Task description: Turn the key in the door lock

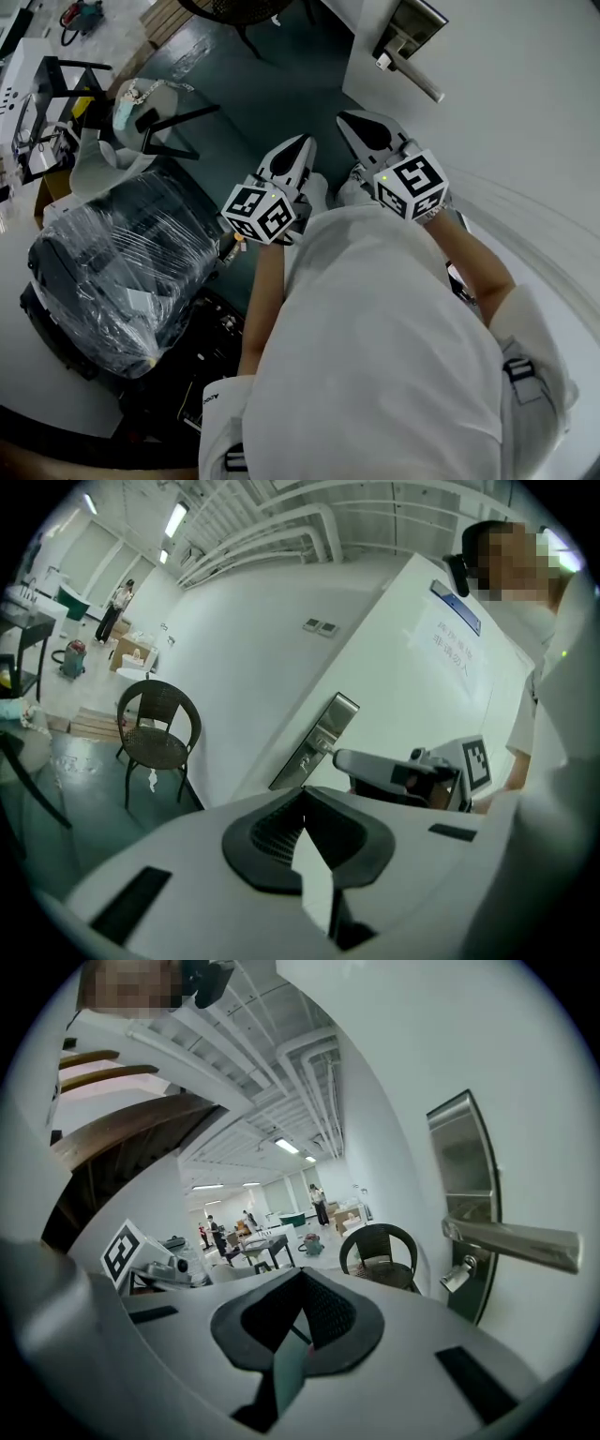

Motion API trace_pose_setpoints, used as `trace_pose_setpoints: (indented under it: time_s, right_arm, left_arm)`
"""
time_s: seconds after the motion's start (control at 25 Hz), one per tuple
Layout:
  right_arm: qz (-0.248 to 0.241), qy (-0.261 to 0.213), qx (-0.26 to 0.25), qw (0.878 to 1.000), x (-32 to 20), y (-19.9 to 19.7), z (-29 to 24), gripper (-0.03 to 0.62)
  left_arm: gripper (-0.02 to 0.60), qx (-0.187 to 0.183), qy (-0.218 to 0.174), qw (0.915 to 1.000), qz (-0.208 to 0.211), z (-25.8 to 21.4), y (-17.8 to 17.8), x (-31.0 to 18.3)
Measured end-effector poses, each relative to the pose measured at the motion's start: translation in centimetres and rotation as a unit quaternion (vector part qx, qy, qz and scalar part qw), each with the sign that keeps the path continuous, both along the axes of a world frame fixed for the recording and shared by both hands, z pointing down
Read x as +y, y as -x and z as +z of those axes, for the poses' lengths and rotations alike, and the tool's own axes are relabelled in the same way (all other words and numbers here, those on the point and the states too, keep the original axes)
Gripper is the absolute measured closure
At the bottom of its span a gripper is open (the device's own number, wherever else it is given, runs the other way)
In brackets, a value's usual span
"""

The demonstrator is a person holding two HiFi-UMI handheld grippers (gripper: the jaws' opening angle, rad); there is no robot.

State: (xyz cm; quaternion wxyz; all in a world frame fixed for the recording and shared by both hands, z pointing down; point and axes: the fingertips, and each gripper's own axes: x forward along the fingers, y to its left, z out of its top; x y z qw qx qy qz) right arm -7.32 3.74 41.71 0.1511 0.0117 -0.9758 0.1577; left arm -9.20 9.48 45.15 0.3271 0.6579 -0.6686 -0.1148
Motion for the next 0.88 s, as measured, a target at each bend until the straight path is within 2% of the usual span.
trace_pose_setpoints:
  time_s: [0.16, 0.32, 0.6, 0.88]
  right_arm:
    - [-0.042, -0.002, -0.005, 0.999, 1.9, 1.1, -1.3, 0.598]
    - [-0.067, -0.002, 0.009, 0.998, 3.9, 2.2, -1.9, 0.598]
    - [-0.063, -0.013, 0.032, 0.997, 6.6, 5.0, -2.0, 0.598]
    - [-0.046, -0.019, 0.023, 0.999, 9.5, 8.4, -3.1, 0.597]
  left_arm:
    - [0.572, -0.022, -0.003, 0.9996, 0.014, -0.2, -0.5, 0.8]
    - [0.572, -0.006, -0.007, 0.9996, 0.027, -0.4, 0.7, 2.5]
    - [0.572, -0.012, 0.005, 0.9991, 0.041, 0.0, 4.5, 7.2]
    - [0.572, -0.029, -0.001, 0.9989, 0.038, -0.5, 8.3, 10.6]
